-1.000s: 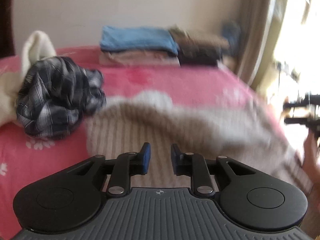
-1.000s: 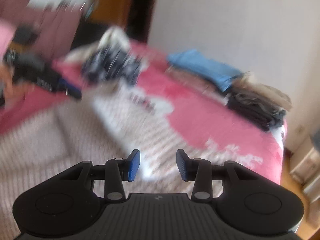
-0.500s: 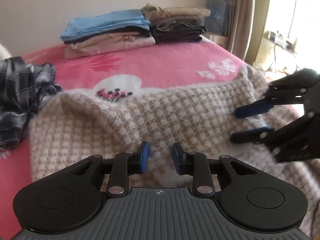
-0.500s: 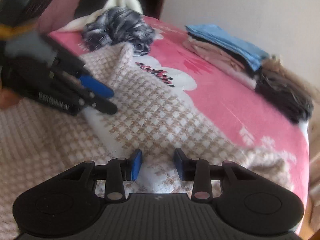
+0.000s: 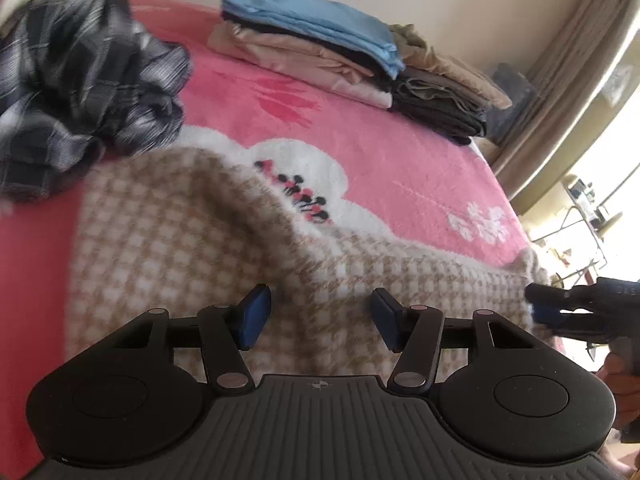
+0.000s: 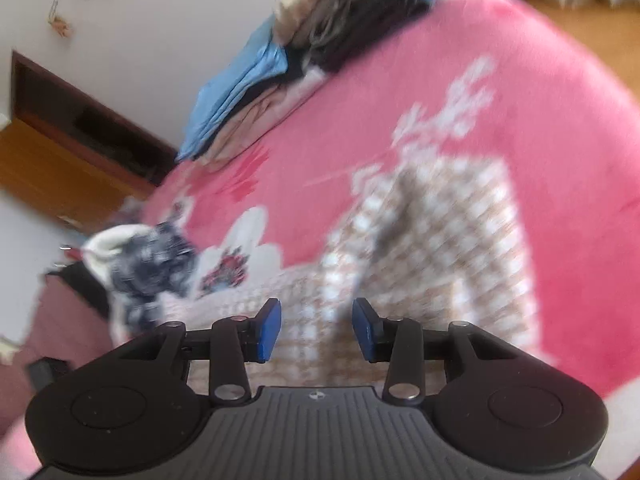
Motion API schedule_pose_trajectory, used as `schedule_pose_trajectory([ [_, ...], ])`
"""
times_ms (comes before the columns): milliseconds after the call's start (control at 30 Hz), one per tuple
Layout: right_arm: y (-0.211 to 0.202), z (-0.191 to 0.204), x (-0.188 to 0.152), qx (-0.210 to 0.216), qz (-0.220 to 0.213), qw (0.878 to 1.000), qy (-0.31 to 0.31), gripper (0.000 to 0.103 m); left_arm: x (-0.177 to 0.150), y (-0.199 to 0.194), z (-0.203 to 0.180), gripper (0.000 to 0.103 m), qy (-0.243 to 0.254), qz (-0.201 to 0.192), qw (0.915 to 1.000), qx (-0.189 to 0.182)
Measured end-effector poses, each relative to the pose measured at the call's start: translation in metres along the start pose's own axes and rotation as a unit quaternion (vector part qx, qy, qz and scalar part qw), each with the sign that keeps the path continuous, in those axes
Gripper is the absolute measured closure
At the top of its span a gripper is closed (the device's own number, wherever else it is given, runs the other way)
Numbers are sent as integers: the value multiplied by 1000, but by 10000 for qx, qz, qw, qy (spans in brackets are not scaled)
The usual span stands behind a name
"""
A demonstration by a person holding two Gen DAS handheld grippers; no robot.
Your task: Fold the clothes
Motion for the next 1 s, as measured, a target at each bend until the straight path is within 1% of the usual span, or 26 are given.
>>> schedule_pose_trajectory([
  [33, 5, -1, 0, 21, 72, 10000, 11, 61, 1, 2, 0, 53, 24, -44, 10000, 6],
  [67, 9, -1, -1, 17, 124, 9999, -9, 64, 2, 3, 1, 57, 49, -88, 9999, 12],
  [133, 14, 4, -3, -23, 91, 9998, -185, 68, 5, 6, 1, 64, 98, -176, 9998, 24],
  [167, 15, 8, -3, -30, 56, 9996, -292, 81, 6, 8, 1, 65, 122, -220, 9997, 30],
  [200, 14, 14, -2, -63, 1, 9990, -448, 84, 7, 10, 2, 67, 147, -264, 9995, 36],
  [267, 12, 24, 1, -185, -126, 9968, -765, 87, 11, 13, 4, 68, 60, -323, 9994, 45],
  [300, 15, 25, 3, -238, -148, 9962, -827, 87, 12, 16, 4, 68, 31, -351, 9994, 54],
  [400, 21, 28, 8, -404, -207, 9934, -1058, 88, 7, 21, -2, 68, 387, -472, 9979, 208],
  [467, 27, 28, 4, -555, -221, 9876, -1450, 88, -1, 24, -6, 67, 708, -558, 9954, 330],
  [533, 29, 27, 0, -617, -212, 9851, -1589, 83, -4, 20, -8, 65, 881, -654, 9932, 397],
  [567, 26, 28, 1, -639, -187, 9860, -1526, 77, -5, 16, -9, 65, 958, -715, 9918, 451],
  [600, 22, 28, 3, -661, -161, 9869, -1462, 70, -5, 9, -11, 64, 1066, -814, 9896, 524],
  [633, 17, 29, 4, -701, -159, 9873, -1419, 67, -6, 1, -13, 65, 1193, -934, 9866, 598],
  [700, 1, 37, 3, -833, -257, 9852, -1479, 65, -9, -18, -21, 65, 1541, -1253, 9779, 659],
  [733, -6, 44, 0, -850, -330, 9818, -1666, 65, -11, -26, -27, 65, 1763, -1371, 9728, 610],
  [800, -19, 60, -7, -861, -467, 9736, -2060, 68, -17, -36, -40, 64, 2233, -1463, 9627, 442],
  [867, -19, 83, -22, -716, -492, 9594, -2682, 69, -27, -34, -53, 64, 2773, -1339, 9510, 264],
  [900, -14, 95, -33, -660, -429, 9480, -3085, 69, -34, -28, -58, 64, 3028, -1177, 9455, 201],
  [933, -6, 105, -45, -636, -294, 9335, -3516, 69, -40, -20, -59, 64, 3173, -970, 9431, 216],
  [967, 4, 112, -58, -704, -143, 9158, -3951, 70, -46, -10, -57, 64, 3258, -749, 9421, 281],
  [1000, 18, 113, -72, -964, 38, 8931, -4395, 70, -51, 0, -55, 63, 3340, -527, 9405, 346],
])
Point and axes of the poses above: each gripper's, at about its wrist camera, not at the fingertips, and y roughly the way its jaws point, z to its left, x to its top, the point moved 1 cm from there along y, roughly the way its jaws point, and after that the axes turned 1 degree about -y, right-handed, at the moved point
